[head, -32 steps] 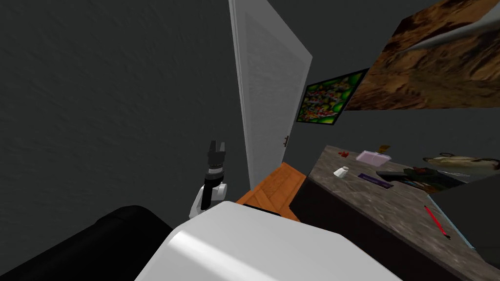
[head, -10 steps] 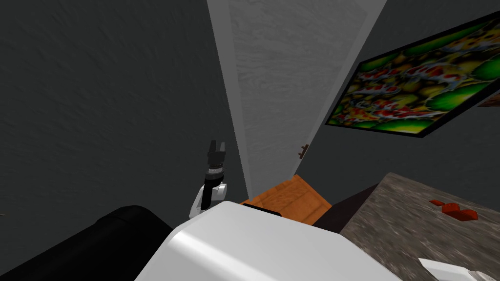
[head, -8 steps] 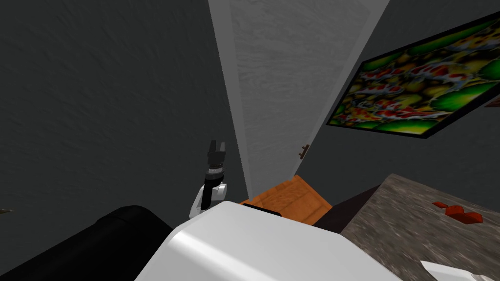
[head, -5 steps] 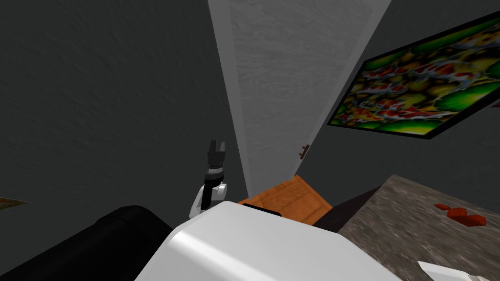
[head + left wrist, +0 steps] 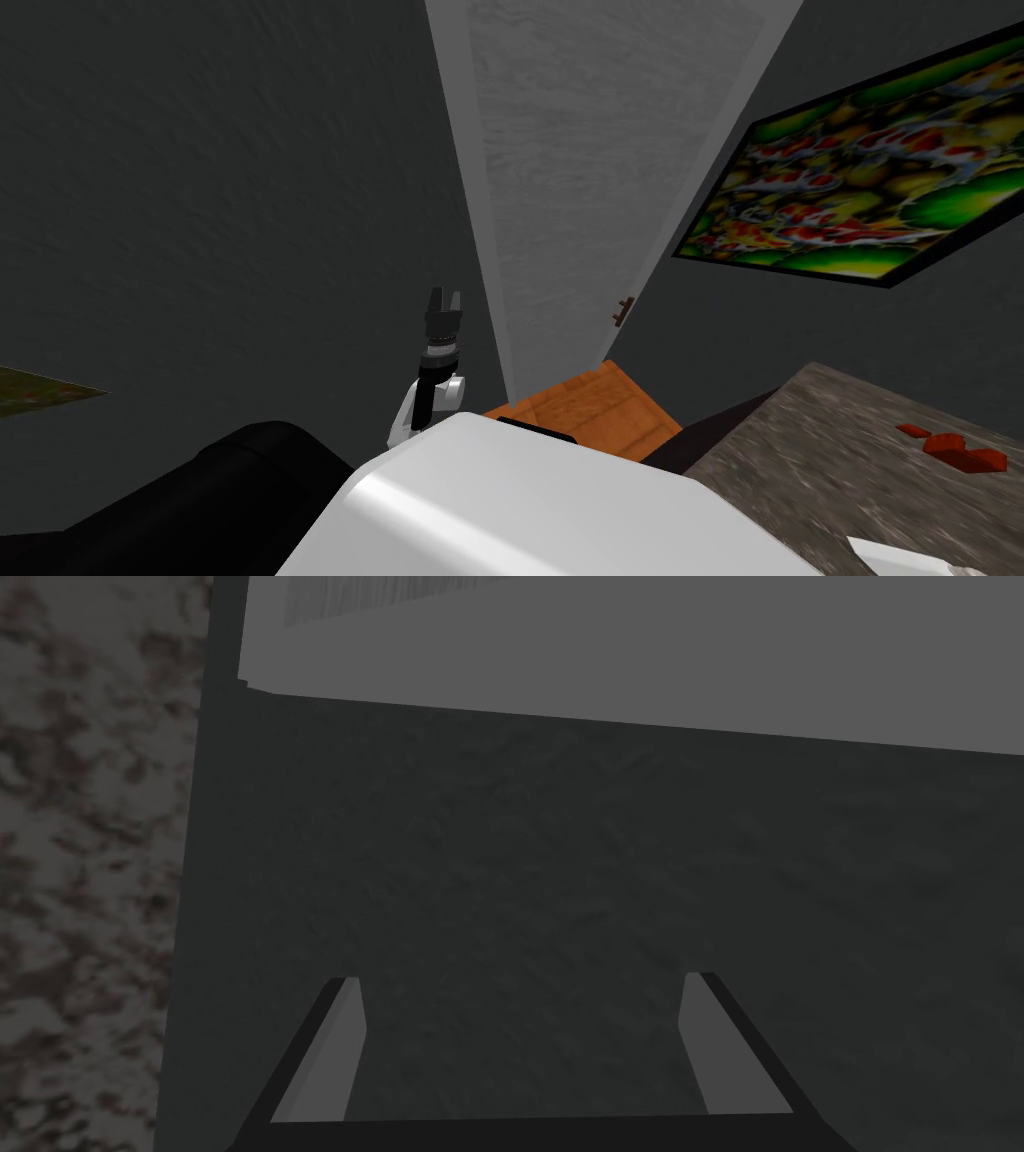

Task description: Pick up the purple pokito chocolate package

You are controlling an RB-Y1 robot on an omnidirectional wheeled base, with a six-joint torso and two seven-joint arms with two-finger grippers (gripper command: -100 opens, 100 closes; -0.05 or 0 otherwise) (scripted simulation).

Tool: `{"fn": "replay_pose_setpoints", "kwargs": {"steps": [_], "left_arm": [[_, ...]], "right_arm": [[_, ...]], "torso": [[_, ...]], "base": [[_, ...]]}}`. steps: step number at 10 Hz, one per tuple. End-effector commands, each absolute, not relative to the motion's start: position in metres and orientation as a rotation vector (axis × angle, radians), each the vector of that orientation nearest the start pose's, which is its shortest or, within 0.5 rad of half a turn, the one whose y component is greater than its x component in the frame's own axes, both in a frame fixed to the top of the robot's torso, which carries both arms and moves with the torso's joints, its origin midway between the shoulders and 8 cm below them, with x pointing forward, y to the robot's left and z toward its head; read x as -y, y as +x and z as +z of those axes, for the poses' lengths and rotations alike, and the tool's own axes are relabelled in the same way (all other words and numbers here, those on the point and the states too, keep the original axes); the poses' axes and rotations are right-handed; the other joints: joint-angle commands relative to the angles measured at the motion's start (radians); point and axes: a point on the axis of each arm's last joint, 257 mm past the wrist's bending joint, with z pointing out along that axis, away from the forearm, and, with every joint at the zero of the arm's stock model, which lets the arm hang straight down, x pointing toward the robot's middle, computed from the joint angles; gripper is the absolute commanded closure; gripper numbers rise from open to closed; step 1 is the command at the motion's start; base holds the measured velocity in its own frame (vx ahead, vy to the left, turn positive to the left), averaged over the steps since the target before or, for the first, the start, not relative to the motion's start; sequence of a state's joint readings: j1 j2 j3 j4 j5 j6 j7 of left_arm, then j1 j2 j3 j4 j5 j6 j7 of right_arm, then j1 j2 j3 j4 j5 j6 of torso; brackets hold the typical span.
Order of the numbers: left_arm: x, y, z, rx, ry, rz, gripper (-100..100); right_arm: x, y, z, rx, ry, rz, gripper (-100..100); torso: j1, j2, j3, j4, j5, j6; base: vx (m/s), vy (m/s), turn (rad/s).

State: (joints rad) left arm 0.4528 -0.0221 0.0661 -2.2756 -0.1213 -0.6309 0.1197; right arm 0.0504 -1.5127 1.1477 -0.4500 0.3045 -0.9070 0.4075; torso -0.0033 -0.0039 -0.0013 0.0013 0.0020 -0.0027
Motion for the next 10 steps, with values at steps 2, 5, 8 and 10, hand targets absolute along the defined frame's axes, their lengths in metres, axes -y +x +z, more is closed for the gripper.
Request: {"fn": "replay_pose_setpoints", "kwargs": {"steps": [2, 5, 8, 10], "left_arm": [[-0.274, 0.323, 0.059, -0.532, -0.491, -1.328, 0], [-0.274, 0.323, 0.059, -0.532, -0.491, -1.328, 0], [-0.274, 0.323, 0.059, -0.532, -0.491, -1.328, 0], [-0.274, 0.323, 0.059, -0.532, -0.491, -1.328, 0]], "right_arm": [[0.772, 0.055, -0.307, -2.976, -0.745, -0.256, -100], [0.759, 0.038, -0.304, -3.02, -0.715, -0.157, -100], [0.75, 0.026, -0.303, -3.05, -0.688, -0.086, -100], [0.748, 0.023, -0.304, -3.058, -0.683, -0.071, -100]], "torso": [[0.0, 0.0, 0.0, 0.0, 0.0, 0.0], [-0.003, 0.001, 0.001, 0.0, -0.001, 0.0], [-0.001, 0.001, 0.001, 0.0, 0.0, 0.0], [-0.003, 0.001, 0.001, 0.0, -0.001, 0.0]], "base": [[-0.02, -0.042, 0.059], [-0.034, -0.07, 0.091], [-0.031, -0.051, 0.061], [-0.029, -0.059, 0.087]]}}
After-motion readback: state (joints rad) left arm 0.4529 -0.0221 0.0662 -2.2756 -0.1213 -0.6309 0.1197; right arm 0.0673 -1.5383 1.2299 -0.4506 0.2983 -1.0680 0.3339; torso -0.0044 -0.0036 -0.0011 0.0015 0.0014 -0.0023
